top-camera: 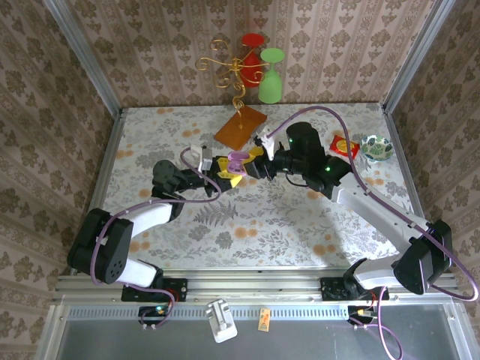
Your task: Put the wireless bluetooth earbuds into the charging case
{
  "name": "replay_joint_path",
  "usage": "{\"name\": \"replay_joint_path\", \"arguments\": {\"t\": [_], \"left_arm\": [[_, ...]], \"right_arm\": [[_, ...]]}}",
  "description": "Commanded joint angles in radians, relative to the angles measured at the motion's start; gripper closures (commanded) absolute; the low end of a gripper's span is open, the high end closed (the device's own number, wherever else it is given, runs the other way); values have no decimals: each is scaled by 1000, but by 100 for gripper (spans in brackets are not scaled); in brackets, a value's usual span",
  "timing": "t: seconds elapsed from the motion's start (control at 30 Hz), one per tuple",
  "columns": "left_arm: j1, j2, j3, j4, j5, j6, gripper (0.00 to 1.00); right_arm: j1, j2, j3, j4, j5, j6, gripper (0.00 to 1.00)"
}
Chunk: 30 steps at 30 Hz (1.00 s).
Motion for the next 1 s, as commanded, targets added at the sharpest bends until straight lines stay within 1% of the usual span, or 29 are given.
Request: {"name": "replay_joint_path", "arguments": {"t": [0.0,0.1,0.17,0.27,0.33,0.47,0.6,0.7,0.77,0.83,0.97], "left_arm": [[21,14,1,29,-65,60,80],[42,16,-13,29,-126,106,81],[49,15,-22,31,-157,129,80],[55,9,-33,30,-205,164,80],[55,4,-40,31,-219,183,80],[55,5,-42,30,-222,194,80],[54,12,-40,34,-211,193,80],[54,10,-40,35,-198,187,80],[54,9,-42,35,-200,191,80],[55,6,-45,35,-201,196,80],[55,-6,-53,35,-200,194,80]], "right_arm": [[-13,-69,-24,42,4,35,42],[-32,-131,-72,77,6,76,30],[-53,-176,-118,106,23,120,25],[-107,-234,-196,135,83,206,23],[-164,-259,-247,141,144,279,23],[-274,-245,-291,63,261,386,23],[-333,-144,-266,-85,375,402,24],[-375,-24,-223,-171,369,422,23],[-391,76,-180,-214,366,435,26],[-395,169,-133,-257,365,433,27],[-394,306,-65,-312,360,414,27]]}}
